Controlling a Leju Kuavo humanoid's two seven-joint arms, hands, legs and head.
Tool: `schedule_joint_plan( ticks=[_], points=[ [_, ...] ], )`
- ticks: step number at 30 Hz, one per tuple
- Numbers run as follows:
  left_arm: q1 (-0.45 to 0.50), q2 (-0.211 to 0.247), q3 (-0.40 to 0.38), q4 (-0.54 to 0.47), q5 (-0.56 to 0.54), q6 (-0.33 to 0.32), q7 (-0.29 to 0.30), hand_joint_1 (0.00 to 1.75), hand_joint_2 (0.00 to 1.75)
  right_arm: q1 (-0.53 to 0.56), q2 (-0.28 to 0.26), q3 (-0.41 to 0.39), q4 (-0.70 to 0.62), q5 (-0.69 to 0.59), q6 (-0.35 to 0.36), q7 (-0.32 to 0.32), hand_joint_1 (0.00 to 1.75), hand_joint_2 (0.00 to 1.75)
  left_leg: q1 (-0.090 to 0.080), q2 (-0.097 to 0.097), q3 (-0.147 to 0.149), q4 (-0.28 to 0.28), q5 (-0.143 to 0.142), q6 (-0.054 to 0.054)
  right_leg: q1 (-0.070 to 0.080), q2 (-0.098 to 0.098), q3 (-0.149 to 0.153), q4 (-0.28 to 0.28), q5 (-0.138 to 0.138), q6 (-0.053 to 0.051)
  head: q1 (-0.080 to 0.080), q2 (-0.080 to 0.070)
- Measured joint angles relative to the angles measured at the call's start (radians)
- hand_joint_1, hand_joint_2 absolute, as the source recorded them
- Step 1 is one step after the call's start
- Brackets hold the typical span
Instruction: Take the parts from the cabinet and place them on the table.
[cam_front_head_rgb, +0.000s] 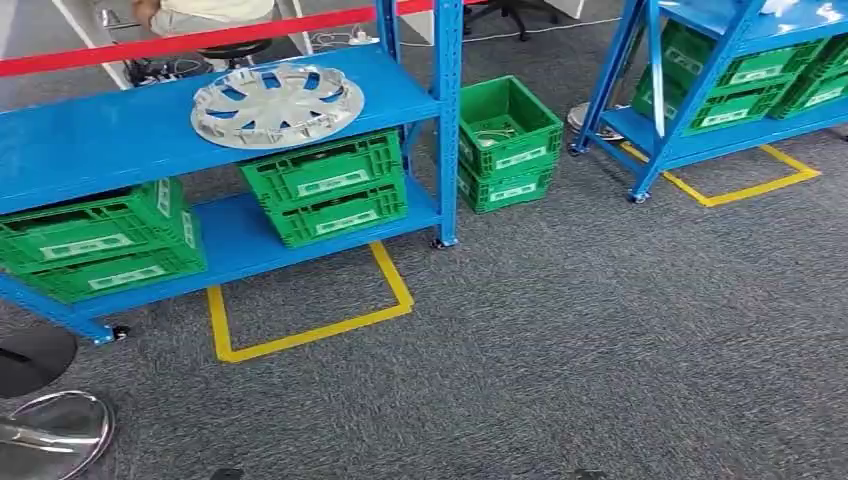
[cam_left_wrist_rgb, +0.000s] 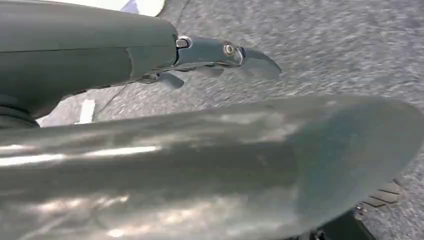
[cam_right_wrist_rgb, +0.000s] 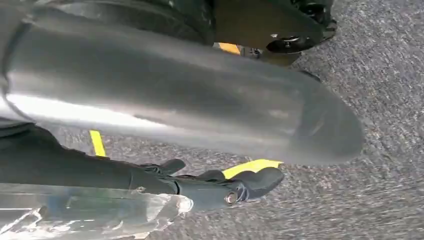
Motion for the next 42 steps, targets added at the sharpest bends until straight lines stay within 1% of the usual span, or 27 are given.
schedule_joint_plan(
  ticks=[1,2,4,5,6,8,9,10,14,15,16,17,19,20,21,23,24,25,26,30,32,34,36,37,39,41,42],
  points=[
    [-0.001,-0.001,0.000,0.000,0.002,-0.001,0.002,0.00,0.00,-0.002,0.000,0.000,0.000,0.001,0.000,0.000,0.00,0.00,-0.005,0.054,-0.020,0.039,-0.028,-0.004,0.002,-0.010,-0.001,0.000,-0.001,-0.008,-0.013,0.000],
    [-0.005,-0.002,0.001,0.000,0.003,-0.002,0.002,0.00,0.00,-0.002,0.000,0.000,0.000,0.002,0.000,0.000,0.00,0.00,-0.005,0.075,-0.053,0.108,-0.068,-0.007,0.004,-0.025,-0.002,0.000,-0.002,-0.012,-0.015,0.000],
    [-0.009,-0.003,0.004,0.000,0.009,-0.003,0.005,0.00,0.00,0.002,-0.001,0.000,0.000,0.008,0.000,0.001,0.00,0.00,-0.004,0.086,-0.135,0.278,-0.139,-0.008,0.008,-0.061,-0.005,0.000,-0.004,-0.016,-0.015,0.000],
    [-0.008,-0.004,0.006,0.000,0.010,-0.006,0.008,0.00,0.00,0.001,-0.001,0.000,0.000,0.010,0.000,0.002,0.00,0.00,-0.004,0.086,-0.151,0.312,-0.142,-0.008,0.010,-0.075,-0.005,0.000,-0.004,-0.017,-0.015,0.000],
    [-0.005,-0.005,0.008,0.000,0.011,-0.007,0.010,0.00,0.00,0.000,-0.001,0.000,0.000,0.011,0.000,0.003,0.00,0.00,-0.004,0.086,-0.142,0.300,-0.122,-0.006,0.011,-0.089,-0.005,0.000,-0.004,-0.017,-0.015,0.000],
    [-0.003,-0.005,0.012,0.000,0.018,-0.011,0.011,0.00,0.00,-0.003,-0.001,0.000,0.000,0.013,0.000,0.003,0.00,0.00,-0.008,0.098,-0.071,0.169,-0.046,0.005,0.015,-0.113,-0.002,0.000,-0.005,-0.017,-0.015,0.000],
    [-0.005,-0.004,0.017,0.000,0.020,-0.011,0.011,0.00,0.00,-0.005,-0.001,0.000,0.000,0.013,0.000,0.003,0.00,0.00,-0.014,0.128,-0.021,0.080,-0.011,0.015,0.015,-0.125,0.001,0.000,-0.007,-0.016,-0.016,0.000],
    [-0.007,-0.004,0.019,0.000,0.021,-0.011,0.010,0.00,0.00,-0.005,-0.001,0.000,0.000,0.013,0.000,0.003,0.00,0.00,-0.024,0.185,0.013,0.022,-0.004,0.024,0.021,-0.135,0.003,0.001,-0.010,-0.011,-0.015,0.000],
    [-0.006,-0.005,0.025,0.000,0.022,-0.011,0.007,0.00,0.00,-0.008,-0.001,0.000,0.000,0.016,0.001,0.004,0.00,0.00,-0.026,0.143,0.010,-0.005,-0.006,0.032,0.027,-0.183,0.012,-0.003,-0.014,0.005,-0.013,0.000],
    [-0.002,-0.004,0.025,0.000,0.019,-0.010,0.007,0.00,0.00,-0.010,-0.001,0.000,-0.001,0.017,0.001,0.003,0.00,0.00,-0.015,0.130,0.017,-0.014,0.001,0.038,0.022,-0.156,0.004,0.001,-0.022,0.016,-0.014,0.000],
    [-0.003,-0.002,0.026,0.000,0.019,-0.009,0.007,0.00,0.00,-0.010,-0.001,0.000,-0.001,0.017,0.002,0.003,0.00,0.00,-0.013,0.122,0.017,-0.014,0.001,0.042,0.022,-0.094,-0.003,0.032,-0.044,0.022,-0.006,0.000],
    [-0.007,-0.002,0.026,0.000,0.018,-0.008,0.007,0.00,0.00,-0.009,-0.001,0.000,-0.001,0.017,0.003,0.003,0.00,0.00,-0.011,0.109,0.015,-0.014,0.004,0.046,0.019,-0.065,-0.032,0.100,-0.082,0.025,-0.003,0.000],
    [-0.010,-0.002,0.027,0.000,0.016,-0.009,0.007,0.00,0.00,-0.004,-0.001,0.000,-0.001,0.017,0.003,0.005,0.00,0.00,-0.010,0.082,0.011,-0.014,0.006,0.049,0.017,-0.049,-0.109,0.260,-0.151,0.030,0.001,0.000],
    [-0.010,-0.002,0.027,0.000,0.016,-0.009,0.007,0.00,0.00,-0.001,-0.001,0.000,-0.001,0.017,0.003,0.005,0.00,0.00,-0.010,0.067,0.011,-0.014,0.007,0.049,0.017,-0.048,-0.136,0.309,-0.159,0.031,0.002,0.000],
    [-0.008,-0.002,0.029,0.000,0.016,-0.009,0.008,0.00,0.00,-0.001,-0.001,0.000,-0.001,0.017,0.003,0.006,0.00,0.00,-0.009,0.052,0.011,-0.013,0.007,0.048,0.015,-0.048,-0.139,0.306,-0.142,0.031,0.000,0.000],
    [-0.006,-0.002,0.030,0.000,0.015,-0.008,0.009,0.00,0.00,-0.003,-0.001,0.000,-0.001,0.017,0.003,0.006,0.00,0.00,-0.005,0.021,0.012,-0.012,0.010,0.043,0.011,-0.041,-0.079,0.167,-0.052,0.033,0.000,0.000],
    [-0.007,-0.003,0.031,0.000,0.014,-0.008,0.009,0.00,0.00,-0.004,-0.001,0.000,-0.001,0.017,0.003,0.006,0.00,0.00,-0.002,0.007,0.012,-0.011,0.010,0.038,0.005,-0.017,-0.035,0.074,-0.008,0.036,0.001,0.000],
    [-0.008,-0.002,0.031,0.000,0.013,-0.008,0.009,0.00,0.00,-0.004,-0.001,0.000,-0.001,0.017,0.003,0.006,0.00,0.00,-0.001,-0.006,0.010,-0.008,0.011,0.030,-0.005,0.036,-0.006,0.012,-0.004,0.041,0.002,0.000],
    [-0.011,-0.001,0.031,0.000,0.013,-0.008,0.009,0.00,0.00,-0.003,0.000,0.000,0.000,0.017,0.004,0.006,0.00,0.00,-0.004,-0.019,0.003,0.002,0.009,0.023,-0.005,0.058,-0.003,-0.005,-0.012,0.036,0.003,0.000],
    [-0.002,0.001,0.032,0.000,0.013,-0.008,0.009,0.00,0.00,-0.008,0.000,0.000,0.000,0.018,0.003,0.006,0.00,0.00,0.007,-0.052,-0.008,-0.011,0.025,-0.004,-0.002,0.009,0.006,-0.005,0.000,0.001,0.000,0.000],
    [-0.004,0.000,0.032,0.000,0.017,-0.007,0.009,0.00,0.00,-0.008,0.000,0.000,0.000,0.018,0.004,0.005,0.00,0.00,-0.003,0.058,-0.045,0.065,-0.030,-0.010,0.003,-0.016,0.005,-0.005,0.000,-0.010,-0.014,0.000],
    [-0.011,0.000,0.033,0.000,0.019,-0.007,0.009,0.00,0.00,-0.001,0.000,0.000,0.000,0.019,0.004,0.005,0.00,0.00,-0.002,0.085,-0.128,0.236,-0.110,-0.015,0.008,-0.053,0.003,-0.005,-0.002,-0.014,-0.014,0.000],
    [-0.007,-0.002,0.033,0.000,0.019,-0.007,0.009,0.00,0.00,-0.001,-0.001,0.000,0.000,0.019,0.004,0.005,0.00,0.00,-0.001,0.087,-0.161,0.308,-0.122,-0.015,0.010,-0.083,0.003,-0.005,-0.004,-0.016,-0.014,0.000],
    [-0.005,-0.002,0.034,0.000,0.020,-0.007,0.010,0.00,0.00,-0.003,0.000,0.000,0.000,0.019,0.004,0.005,0.00,0.00,-0.001,0.087,-0.143,0.279,-0.094,-0.012,0.011,-0.096,0.003,-0.005,-0.004,-0.016,-0.015,0.000],
    [-0.006,0.000,0.034,0.000,0.018,0.002,0.015,0.00,0.00,-0.006,0.000,0.000,0.000,0.019,0.004,0.005,0.00,0.00,-0.006,0.113,-0.050,0.112,-0.011,0.001,0.013,-0.122,0.008,-0.005,-0.007,-0.013,-0.014,0.000],
    [-0.013,0.001,0.034,0.000,-0.007,0.059,0.040,0.00,0.00,-0.006,0.000,0.000,0.000,0.018,0.002,0.004,0.00,0.00,-0.025,0.197,0.011,-0.006,0.000,0.015,0.025,-0.142,0.011,0.002,-0.018,-0.002,-0.017,0.000],
    [-0.016,0.000,0.033,0.000,-0.036,0.131,0.064,0.00,0.00,-0.006,0.000,0.000,0.000,0.016,-0.007,0.003,0.00,0.00,-0.022,0.179,0.007,0.000,0.003,0.020,0.025,-0.154,0.011,-0.004,-0.017,0.001,-0.013,0.000]
  ],
)
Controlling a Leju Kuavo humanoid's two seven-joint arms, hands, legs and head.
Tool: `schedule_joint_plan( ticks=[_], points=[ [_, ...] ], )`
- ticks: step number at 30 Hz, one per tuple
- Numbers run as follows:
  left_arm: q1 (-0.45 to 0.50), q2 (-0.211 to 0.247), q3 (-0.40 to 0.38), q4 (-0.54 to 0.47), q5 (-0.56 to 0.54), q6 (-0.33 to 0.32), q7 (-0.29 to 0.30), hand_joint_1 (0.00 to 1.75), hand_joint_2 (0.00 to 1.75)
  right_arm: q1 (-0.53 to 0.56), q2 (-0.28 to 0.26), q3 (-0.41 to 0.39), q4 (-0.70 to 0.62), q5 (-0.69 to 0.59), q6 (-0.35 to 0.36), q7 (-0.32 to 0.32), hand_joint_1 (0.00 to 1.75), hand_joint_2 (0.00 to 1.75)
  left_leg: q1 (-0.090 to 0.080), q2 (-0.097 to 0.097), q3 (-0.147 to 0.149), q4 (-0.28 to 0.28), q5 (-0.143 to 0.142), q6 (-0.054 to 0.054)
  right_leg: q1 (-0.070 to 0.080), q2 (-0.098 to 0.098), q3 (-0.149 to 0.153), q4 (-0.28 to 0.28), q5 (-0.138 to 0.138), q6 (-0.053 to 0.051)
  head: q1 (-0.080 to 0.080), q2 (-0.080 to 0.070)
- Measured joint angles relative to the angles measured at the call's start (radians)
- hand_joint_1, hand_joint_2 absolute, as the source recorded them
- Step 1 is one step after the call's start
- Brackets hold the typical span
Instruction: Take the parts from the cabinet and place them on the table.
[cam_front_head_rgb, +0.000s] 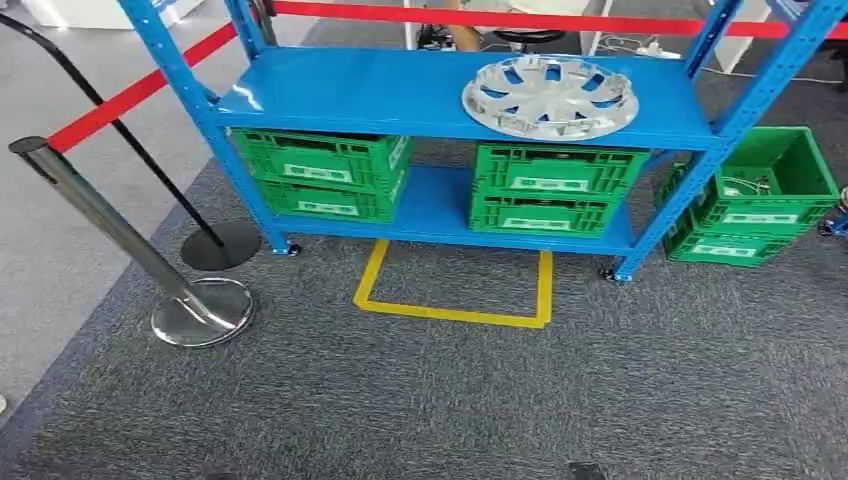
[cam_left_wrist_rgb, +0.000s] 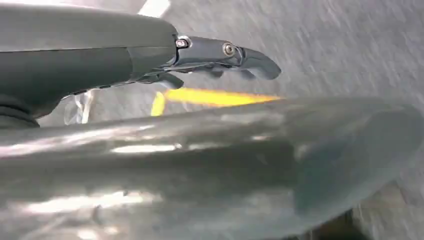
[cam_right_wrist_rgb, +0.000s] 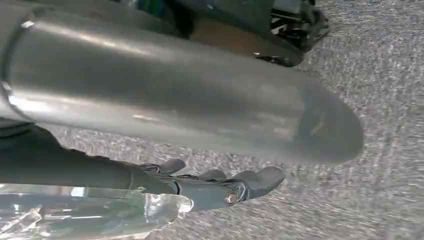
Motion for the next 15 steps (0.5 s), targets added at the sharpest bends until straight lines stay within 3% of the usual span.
schedule_joint_plan(
  ticks=[3,4,5,6,8,9,10,11,13,14,15],
  points=[
    [0.010,0.001,-0.003,-0.004,-0.103,0.234,0.062,0.00,0.00,-0.001,0.002,-0.003,-0.001,-0.007,-0.023,-0.006,0.00,0.00,0.003,-0.040,0.001,-0.010,0.003,0.013,-0.001,-0.031,0.019,-0.008,-0.006,0.014,-0.002,0.000],
    [0.022,0.002,0.005,-0.020,-0.182,0.261,0.088,0.00,0.00,-0.001,0.002,-0.004,-0.001,-0.007,-0.027,-0.008,0.00,0.00,0.009,-0.049,0.005,-0.015,0.007,0.017,-0.004,0.028,0.010,0.007,-0.017,0.024,0.004,0.000],
    [0.029,0.005,0.026,-0.043,-0.273,0.274,0.099,0.00,0.00,0.001,0.003,-0.006,-0.001,-0.007,-0.031,-0.009,0.00,0.00,0.012,-0.058,0.004,-0.015,0.008,0.024,-0.006,0.076,-0.009,0.052,-0.048,0.027,0.008,0.000],
    [0.029,0.001,0.068,-0.069,-0.392,0.278,0.099,0.00,0.00,0.006,0.004,-0.010,0.000,-0.007,-0.033,-0.009,0.00,0.00,0.012,-0.068,0.002,-0.015,0.009,0.030,-0.008,0.097,-0.045,0.132,-0.090,0.029,0.010,0.000],
    [0.023,-0.013,0.185,-0.098,-0.579,0.280,0.091,0.00,0.00,0.013,0.004,-0.013,0.000,-0.006,-0.038,-0.002,0.00,0.00,0.012,-0.094,0.001,-0.014,0.010,0.031,-0.009,0.109,-0.125,0.291,-0.148,0.033,0.012,0.000],
    [0.024,-0.020,0.252,-0.109,-0.659,0.280,0.096,0.00,0.00,0.016,0.004,-0.015,0.001,-0.007,-0.043,0.002,0.00,0.00,0.012,-0.101,0.003,-0.014,0.010,0.031,-0.010,0.109,-0.144,0.315,-0.143,0.034,0.012,0.000],
    [0.025,-0.028,0.305,-0.124,-0.732,0.280,0.109,0.00,0.00,0.016,0.004,-0.019,0.001,-0.007,-0.050,0.009,0.00,0.00,0.014,-0.106,0.005,-0.013,0.009,0.030,-0.012,0.109,-0.140,0.289,-0.114,0.035,0.011,0.000],
    [0.027,-0.037,0.350,-0.142,-0.791,0.280,0.121,0.00,0.00,0.015,0.004,-0.021,0.001,-0.007,-0.059,0.017,0.00,0.00,0.015,-0.110,0.007,-0.013,0.007,0.027,-0.015,0.108,-0.117,0.226,-0.069,0.038,0.011,0.000],
    [0.028,-0.055,0.446,-0.185,-0.904,0.281,0.129,0.00,0.00,0.015,0.004,-0.027,0.001,-0.004,-0.079,0.031,0.00,0.00,0.019,-0.116,0.011,-0.009,0.002,0.016,-0.026,0.114,-0.040,0.050,0.025,0.045,0.012,0.000],
    [0.024,-0.062,0.491,-0.205,-0.952,0.281,0.129,0.00,0.00,0.014,0.007,-0.028,0.001,-0.001,-0.093,0.042,0.00,0.00,0.011,-0.120,0.006,0.000,-0.002,0.006,-0.028,0.133,-0.025,0.010,0.013,0.051,0.013,0.000],
    [0.019,-0.075,0.542,-0.226,-0.995,0.281,0.129,0.00,0.00,0.014,0.010,-0.028,0.001,0.003,-0.107,0.049,0.00,0.00,0.012,-0.122,0.001,0.004,-0.002,0.002,-0.028,0.136,-0.019,0.007,0.016,0.033,0.011,0.000]
  ],
)
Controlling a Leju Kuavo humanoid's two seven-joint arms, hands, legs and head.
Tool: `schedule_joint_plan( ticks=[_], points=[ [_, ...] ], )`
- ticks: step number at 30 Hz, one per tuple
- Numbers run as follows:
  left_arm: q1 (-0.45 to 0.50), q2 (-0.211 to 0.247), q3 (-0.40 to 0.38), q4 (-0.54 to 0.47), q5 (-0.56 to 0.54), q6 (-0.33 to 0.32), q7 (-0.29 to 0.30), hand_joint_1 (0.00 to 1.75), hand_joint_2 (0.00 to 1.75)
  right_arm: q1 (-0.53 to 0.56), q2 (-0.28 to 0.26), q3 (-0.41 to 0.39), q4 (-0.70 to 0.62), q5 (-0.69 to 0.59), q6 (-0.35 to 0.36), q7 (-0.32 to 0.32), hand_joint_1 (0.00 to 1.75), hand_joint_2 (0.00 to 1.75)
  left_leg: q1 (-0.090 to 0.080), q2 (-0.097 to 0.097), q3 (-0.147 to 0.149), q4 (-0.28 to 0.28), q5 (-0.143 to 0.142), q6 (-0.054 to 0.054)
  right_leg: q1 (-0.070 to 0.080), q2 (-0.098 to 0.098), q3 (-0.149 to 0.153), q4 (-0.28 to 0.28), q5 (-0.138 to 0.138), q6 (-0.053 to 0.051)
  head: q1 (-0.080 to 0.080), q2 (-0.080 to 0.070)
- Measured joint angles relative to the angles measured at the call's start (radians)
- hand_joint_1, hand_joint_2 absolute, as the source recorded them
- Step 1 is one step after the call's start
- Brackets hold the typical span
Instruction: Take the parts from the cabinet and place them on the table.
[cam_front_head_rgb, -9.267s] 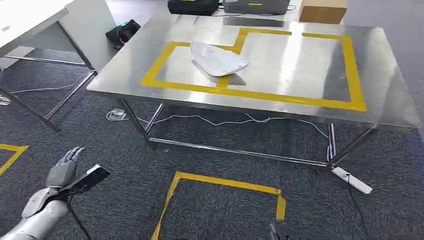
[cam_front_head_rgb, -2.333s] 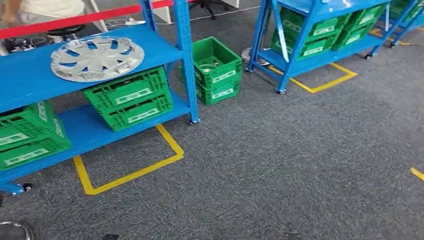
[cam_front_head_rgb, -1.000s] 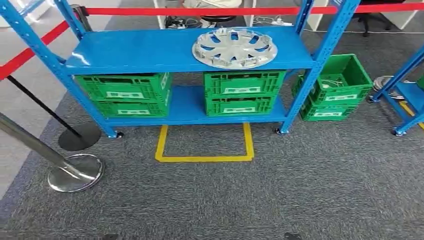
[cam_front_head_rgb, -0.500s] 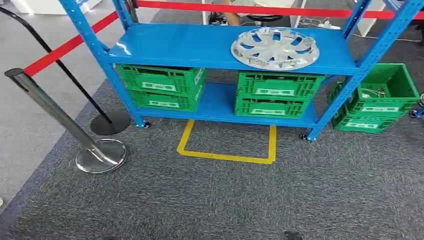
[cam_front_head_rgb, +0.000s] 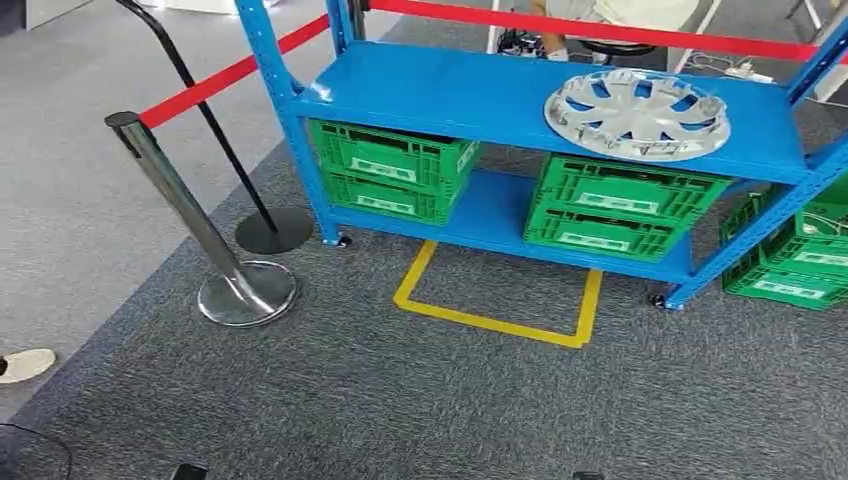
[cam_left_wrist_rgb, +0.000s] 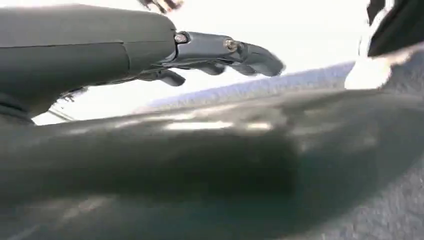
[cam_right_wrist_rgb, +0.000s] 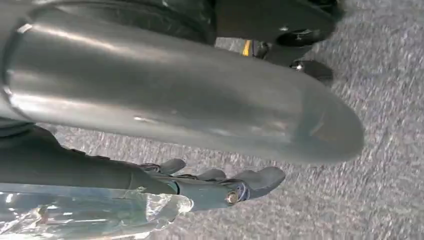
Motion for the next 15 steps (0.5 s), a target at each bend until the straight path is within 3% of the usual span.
schedule_joint_plan(
  ticks=[1,2,3,5,7,8,9,10,11,15],
  points=[
    [-0.002,-0.003,0.034,-0.016,-0.025,0.000,0.000,0.00,0.00,-0.001,0.000,0.000,0.000,0.002,-0.010,0.005,0.00,0.00,0.000,0.000,-0.003,0.000,0.001,0.006,-0.003,-0.001,-0.002,-0.003,0.005,0.001,-0.002,0.000],
    [-0.003,-0.010,0.074,-0.033,-0.043,0.000,0.000,0.00,0.00,0.001,0.000,-0.001,0.000,0.005,-0.022,0.008,0.00,1.75,-0.001,0.000,-0.004,0.000,0.007,0.026,-0.002,-0.001,-0.004,-0.003,0.005,0.001,-0.002,0.000],
    [-0.004,-0.018,0.116,-0.049,-0.048,0.000,-0.002,0.00,1.75,0.002,0.000,-0.004,0.000,0.006,-0.031,0.009,0.00,1.75,-0.002,0.000,-0.004,-0.001,0.010,0.037,0.000,0.000,-0.005,-0.003,0.007,-0.002,-0.002,0.000],
    [-0.008,-0.029,0.164,-0.072,-0.049,0.000,-0.015,0.00,1.75,0.002,0.000,-0.008,0.000,0.006,-0.034,0.012,0.00,1.75,0.000,0.000,-0.001,-0.006,0.011,0.038,0.004,0.001,-0.004,-0.003,0.007,-0.006,-0.002,0.000],
    [-0.016,-0.040,0.212,-0.085,-0.047,-0.001,-0.034,0.00,1.75,0.001,0.000,-0.010,0.000,0.001,-0.027,0.022,0.00,1.75,0.002,0.000,0.000,-0.013,0.013,0.031,0.008,-0.001,-0.005,-0.003,0.006,-0.014,-0.002,0.000],
    [-0.015,-0.041,0.221,-0.086,-0.041,-0.005,-0.040,0.00,1.75,0.002,0.000,-0.010,0.000,-0.004,-0.022,0.025,0.00,1.75,0.003,0.000,0.001,-0.015,0.015,0.022,0.008,-0.002,-0.005,-0.002,0.006,-0.016,-0.002,0.000],
    [-0.013,-0.041,0.220,-0.089,-0.020,-0.015,-0.046,0.00,0.00,0.003,0.000,-0.010,-0.001,-0.014,-0.014,0.027,0.00,1.75,0.005,0.000,0.002,-0.018,0.015,0.005,0.009,-0.002,-0.005,-0.002,0.006,-0.018,-0.002,0.000],
    [-0.012,-0.041,0.220,-0.090,-0.001,-0.026,-0.050,0.00,0.00,0.004,-0.001,-0.010,-0.002,-0.020,-0.009,0.029,0.00,0.00,0.007,0.000,0.003,-0.019,0.015,-0.010,0.010,-0.002,-0.005,-0.001,0.006,-0.020,-0.002,0.000],
    [-0.012,-0.040,0.219,-0.091,0.026,-0.038,-0.053,0.00,0.00,0.006,-0.002,-0.010,-0.003,-0.029,-0.002,0.030,0.00,0.00,0.008,0.000,0.002,-0.020,0.015,-0.016,0.011,-0.002,-0.006,-0.001,0.006,-0.020,-0.002,0.000],
    [-0.006,-0.037,0.188,-0.092,0.124,-0.085,-0.065,0.00,0.00,0.015,-0.006,-0.004,-0.010,-0.060,0.024,0.039,0.00,0.00,0.008,0.000,0.002,-0.019,0.014,-0.018,0.012,-0.002,-0.005,-0.001,0.006,-0.020,-0.001,0.000]
  ],
)
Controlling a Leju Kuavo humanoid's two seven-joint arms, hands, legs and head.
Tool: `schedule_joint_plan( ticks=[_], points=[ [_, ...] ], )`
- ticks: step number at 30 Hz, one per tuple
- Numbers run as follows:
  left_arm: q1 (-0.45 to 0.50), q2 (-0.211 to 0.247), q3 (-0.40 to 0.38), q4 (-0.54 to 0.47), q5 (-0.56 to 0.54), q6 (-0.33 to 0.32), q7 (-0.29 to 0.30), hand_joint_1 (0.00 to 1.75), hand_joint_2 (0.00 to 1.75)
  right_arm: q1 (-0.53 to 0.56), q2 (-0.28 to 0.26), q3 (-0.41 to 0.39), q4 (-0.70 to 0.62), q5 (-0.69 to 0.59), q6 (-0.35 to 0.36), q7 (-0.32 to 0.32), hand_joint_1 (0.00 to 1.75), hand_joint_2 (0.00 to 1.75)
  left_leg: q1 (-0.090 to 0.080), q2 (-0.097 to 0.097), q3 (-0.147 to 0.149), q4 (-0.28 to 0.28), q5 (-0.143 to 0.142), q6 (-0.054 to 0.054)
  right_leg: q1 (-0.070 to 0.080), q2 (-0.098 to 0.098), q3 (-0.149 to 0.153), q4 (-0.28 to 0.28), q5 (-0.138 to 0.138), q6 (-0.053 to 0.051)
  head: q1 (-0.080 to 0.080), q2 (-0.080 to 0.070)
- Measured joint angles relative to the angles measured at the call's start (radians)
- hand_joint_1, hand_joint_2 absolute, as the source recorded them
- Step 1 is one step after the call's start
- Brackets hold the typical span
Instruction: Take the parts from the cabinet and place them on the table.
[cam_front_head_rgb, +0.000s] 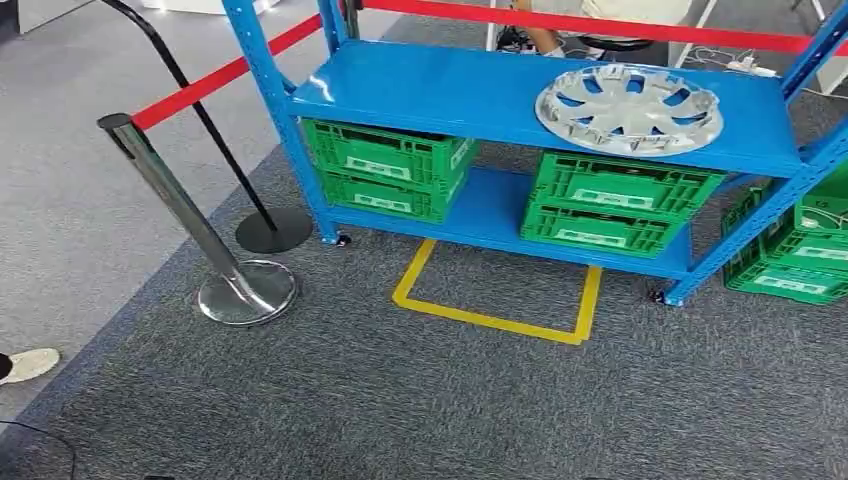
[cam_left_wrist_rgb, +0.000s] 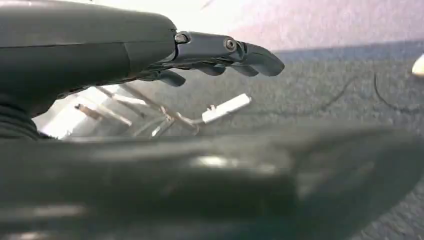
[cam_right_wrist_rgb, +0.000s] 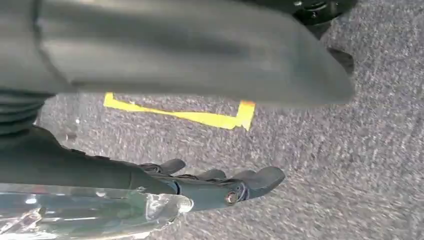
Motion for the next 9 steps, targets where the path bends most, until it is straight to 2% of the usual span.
schedule_joint_plan(
  ticks=[9],
  points=[
    [0.029,0.031,-0.157,0.000,0.242,-0.115,-0.028,0.00,0.00,0.029,-0.018,0.037,-0.024,-0.078,0.060,0.014,0.00,0.00,-0.002,0.000,-0.001,0.000,0.000,0.001,-0.003,0.000,0.003,-0.006,0.003,0.003,0.000,0.000]
  ],
)
